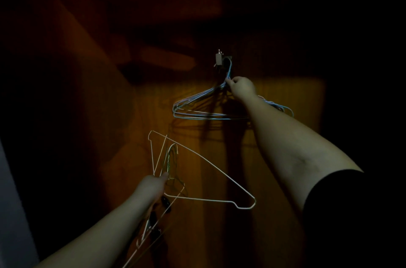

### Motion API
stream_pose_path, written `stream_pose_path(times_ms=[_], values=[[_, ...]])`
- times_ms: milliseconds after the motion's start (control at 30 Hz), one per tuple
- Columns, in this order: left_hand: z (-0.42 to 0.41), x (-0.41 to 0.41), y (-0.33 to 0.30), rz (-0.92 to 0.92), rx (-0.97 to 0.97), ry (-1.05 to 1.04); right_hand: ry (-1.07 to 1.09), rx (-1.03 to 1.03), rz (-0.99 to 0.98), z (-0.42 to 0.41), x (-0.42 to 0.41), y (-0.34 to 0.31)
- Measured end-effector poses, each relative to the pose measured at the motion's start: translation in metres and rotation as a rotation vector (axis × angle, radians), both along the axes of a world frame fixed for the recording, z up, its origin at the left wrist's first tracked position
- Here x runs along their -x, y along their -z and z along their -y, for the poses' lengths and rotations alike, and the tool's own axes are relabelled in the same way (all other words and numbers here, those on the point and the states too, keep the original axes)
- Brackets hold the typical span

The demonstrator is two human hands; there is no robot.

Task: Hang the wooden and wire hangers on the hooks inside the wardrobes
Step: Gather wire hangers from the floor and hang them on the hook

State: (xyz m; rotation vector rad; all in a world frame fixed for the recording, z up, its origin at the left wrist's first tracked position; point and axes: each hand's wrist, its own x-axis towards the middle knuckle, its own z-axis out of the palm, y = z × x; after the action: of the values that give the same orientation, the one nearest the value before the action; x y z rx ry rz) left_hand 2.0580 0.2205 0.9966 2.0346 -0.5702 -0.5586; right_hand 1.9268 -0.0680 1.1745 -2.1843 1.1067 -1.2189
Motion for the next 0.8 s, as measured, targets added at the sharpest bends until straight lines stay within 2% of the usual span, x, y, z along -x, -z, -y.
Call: stream_pose_path(times_ms=[367,533,800], values=[[0.010,-0.009,0.003,0.052,-0.101,-0.004,0.146,0.027,-0.097,0.008,-0.003,-0.005],[0.014,-0.015,0.010,-0.018,-0.021,0.001,0.138,0.026,-0.097,0.009,-0.001,-0.005],[0.007,-0.009,0.015,0.060,-0.002,0.034,0.169,0.020,-0.107,0.002,0.008,-0.005]])
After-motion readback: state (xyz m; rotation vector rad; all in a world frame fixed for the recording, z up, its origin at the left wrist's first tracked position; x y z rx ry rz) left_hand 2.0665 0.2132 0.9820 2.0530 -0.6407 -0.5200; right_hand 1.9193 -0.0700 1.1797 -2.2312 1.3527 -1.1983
